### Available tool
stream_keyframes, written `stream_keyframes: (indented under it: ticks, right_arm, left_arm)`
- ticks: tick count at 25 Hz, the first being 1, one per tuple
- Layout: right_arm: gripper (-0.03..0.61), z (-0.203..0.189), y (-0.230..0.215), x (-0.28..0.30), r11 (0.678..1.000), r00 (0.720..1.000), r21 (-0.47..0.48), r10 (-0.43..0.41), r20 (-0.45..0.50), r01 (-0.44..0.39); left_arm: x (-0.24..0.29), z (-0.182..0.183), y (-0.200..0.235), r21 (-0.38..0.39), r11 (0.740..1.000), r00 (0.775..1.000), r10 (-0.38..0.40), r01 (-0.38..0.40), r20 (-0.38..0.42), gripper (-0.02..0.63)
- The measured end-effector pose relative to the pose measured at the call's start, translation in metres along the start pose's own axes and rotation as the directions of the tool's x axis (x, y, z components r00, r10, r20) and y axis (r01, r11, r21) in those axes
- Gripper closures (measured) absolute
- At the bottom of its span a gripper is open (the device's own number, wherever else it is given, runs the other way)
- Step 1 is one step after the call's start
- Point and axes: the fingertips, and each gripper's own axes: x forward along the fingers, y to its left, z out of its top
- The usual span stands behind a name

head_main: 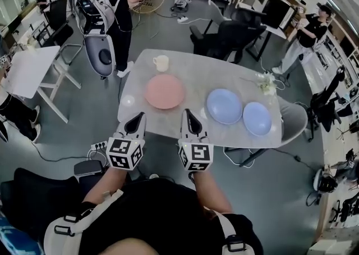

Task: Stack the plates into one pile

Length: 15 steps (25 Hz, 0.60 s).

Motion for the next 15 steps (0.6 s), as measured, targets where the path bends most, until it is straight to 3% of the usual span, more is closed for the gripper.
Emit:
stream_keyframes:
  ticks: [15]
  right_arm:
    - [0.569, -0.019, 0.003, 0.061, 0.998, 0.997, -0.050, -0.028, -0.068, 0.025]
  left_arm:
    - [0.040, -0.001, 0.060, -0.056, 0.998, 0.999, -0.035, 0.035, -0.001, 0.611]
